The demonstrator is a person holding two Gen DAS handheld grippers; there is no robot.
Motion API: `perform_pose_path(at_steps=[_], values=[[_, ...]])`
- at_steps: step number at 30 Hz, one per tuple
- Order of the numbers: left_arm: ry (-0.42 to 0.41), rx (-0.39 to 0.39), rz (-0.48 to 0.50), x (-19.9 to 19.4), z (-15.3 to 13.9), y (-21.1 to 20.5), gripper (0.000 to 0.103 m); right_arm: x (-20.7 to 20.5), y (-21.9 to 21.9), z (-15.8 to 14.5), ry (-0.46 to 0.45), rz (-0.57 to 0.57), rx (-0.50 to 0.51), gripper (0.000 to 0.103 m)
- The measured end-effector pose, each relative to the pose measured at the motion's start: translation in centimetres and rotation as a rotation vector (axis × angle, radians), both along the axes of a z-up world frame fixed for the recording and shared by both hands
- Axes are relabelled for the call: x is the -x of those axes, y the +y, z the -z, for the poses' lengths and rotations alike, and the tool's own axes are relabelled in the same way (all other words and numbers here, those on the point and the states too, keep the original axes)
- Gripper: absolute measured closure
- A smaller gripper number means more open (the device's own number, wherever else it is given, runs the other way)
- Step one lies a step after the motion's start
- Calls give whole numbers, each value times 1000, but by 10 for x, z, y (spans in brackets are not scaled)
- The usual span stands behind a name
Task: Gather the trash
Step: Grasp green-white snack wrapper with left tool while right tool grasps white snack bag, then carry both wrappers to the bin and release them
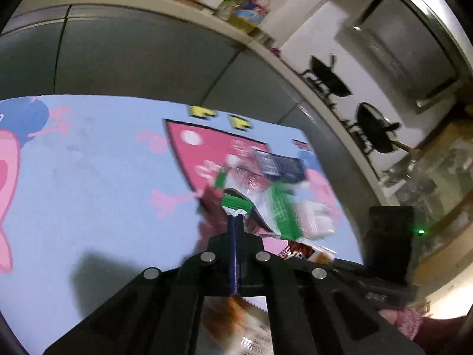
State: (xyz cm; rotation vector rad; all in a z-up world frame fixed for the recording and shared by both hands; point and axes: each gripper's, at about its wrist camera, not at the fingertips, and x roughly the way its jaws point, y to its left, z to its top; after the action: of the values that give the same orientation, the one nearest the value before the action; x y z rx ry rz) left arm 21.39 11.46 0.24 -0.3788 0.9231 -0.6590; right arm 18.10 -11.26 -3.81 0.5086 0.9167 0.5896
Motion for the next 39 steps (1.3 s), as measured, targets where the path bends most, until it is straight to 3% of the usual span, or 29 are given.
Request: perform_pose_path(at_steps=[5, 9, 12, 18, 20, 21, 22, 23, 26, 29, 33, 35, 37, 38, 39], values=[[-40, -22, 73, 39, -20, -35, 102, 50, -56, -2, -13, 68, -16, 92], [-13, -53, 57, 36, -18, -46, 101, 78, -90, 2, -14, 133, 24, 92], [13, -10, 41, 38, -15, -45, 101, 95, -106, 6, -16, 166, 23, 92], [37, 2, 58, 65, -4, -53, 100, 106, -116, 11, -42, 191, 73, 92], [56, -22, 47, 74, 2, -55, 78, 110, -120, 18, -35, 199, 103, 88], [68, -36, 31, 80, 6, -54, 56, 109, -119, 20, -27, 200, 102, 87], [71, -36, 21, 83, 7, -54, 45, 110, -120, 23, -17, 197, 96, 86], [76, -27, 18, 87, 10, -53, 45, 111, -122, 26, -9, 194, 92, 82], [102, -10, 29, 88, 16, -53, 45, 115, -124, 27, -14, 191, 95, 68], [114, -20, 29, 87, 21, -56, 45, 120, -123, 28, -19, 179, 98, 68], [118, -54, 42, 83, 26, -68, 46, 130, -123, 30, -20, 171, 110, 59], [119, -82, 47, 83, 28, -75, 56, 136, -125, 32, -16, 169, 120, 57], [131, -119, 56, 82, 34, -81, 85, 143, -127, 36, -8, 164, 124, 57], [149, -152, 55, 81, 39, -85, 86, 146, -128, 37, -13, 162, 121, 58], [150, -168, 52, 82, 41, -87, 99, 149, -129, 37, -18, 156, 123, 60]])
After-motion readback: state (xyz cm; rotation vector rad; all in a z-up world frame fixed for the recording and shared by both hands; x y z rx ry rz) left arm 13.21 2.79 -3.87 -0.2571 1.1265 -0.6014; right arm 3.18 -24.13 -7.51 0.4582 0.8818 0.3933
